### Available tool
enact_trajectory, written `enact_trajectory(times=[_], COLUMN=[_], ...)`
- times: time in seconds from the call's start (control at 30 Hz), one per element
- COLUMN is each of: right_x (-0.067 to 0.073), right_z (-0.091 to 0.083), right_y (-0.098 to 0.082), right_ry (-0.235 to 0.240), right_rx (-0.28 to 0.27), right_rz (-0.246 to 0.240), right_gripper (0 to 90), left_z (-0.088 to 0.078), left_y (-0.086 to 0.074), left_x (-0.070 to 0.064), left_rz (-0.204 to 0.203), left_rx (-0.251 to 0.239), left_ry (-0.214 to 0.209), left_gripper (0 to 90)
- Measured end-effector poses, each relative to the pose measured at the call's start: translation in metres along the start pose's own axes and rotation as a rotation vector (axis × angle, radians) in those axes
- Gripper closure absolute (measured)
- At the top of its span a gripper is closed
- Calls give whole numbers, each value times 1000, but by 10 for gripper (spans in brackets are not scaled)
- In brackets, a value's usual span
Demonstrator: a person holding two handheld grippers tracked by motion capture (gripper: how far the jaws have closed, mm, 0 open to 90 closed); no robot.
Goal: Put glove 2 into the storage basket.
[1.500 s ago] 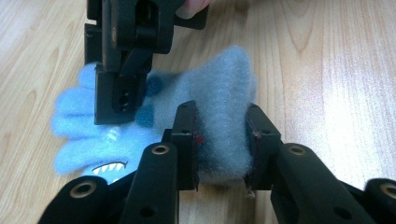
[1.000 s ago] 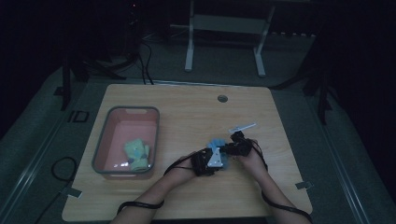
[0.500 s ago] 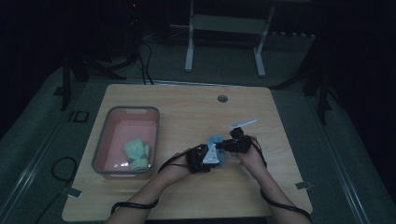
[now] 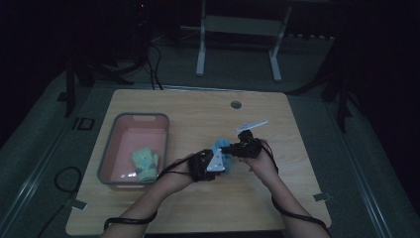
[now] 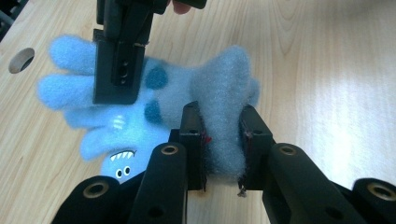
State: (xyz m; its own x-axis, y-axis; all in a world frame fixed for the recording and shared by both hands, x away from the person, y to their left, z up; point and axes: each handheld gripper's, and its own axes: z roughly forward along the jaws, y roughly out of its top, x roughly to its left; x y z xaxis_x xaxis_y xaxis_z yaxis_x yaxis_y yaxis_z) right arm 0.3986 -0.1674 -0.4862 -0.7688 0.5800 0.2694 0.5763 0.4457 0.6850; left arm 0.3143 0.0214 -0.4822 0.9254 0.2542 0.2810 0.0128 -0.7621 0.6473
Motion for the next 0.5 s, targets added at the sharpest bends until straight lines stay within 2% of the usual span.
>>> enact_trajectory(times=[0.5], right_x=[32], right_z=[9], right_y=[36], right_ry=[22], right_rx=[-18], right_rz=[-67], right_gripper=[812], left_z=[-39], left_y=[-11], left_x=[9], left_rz=[-13], left_rx=[27], left_ry=[34], left_gripper=[765])
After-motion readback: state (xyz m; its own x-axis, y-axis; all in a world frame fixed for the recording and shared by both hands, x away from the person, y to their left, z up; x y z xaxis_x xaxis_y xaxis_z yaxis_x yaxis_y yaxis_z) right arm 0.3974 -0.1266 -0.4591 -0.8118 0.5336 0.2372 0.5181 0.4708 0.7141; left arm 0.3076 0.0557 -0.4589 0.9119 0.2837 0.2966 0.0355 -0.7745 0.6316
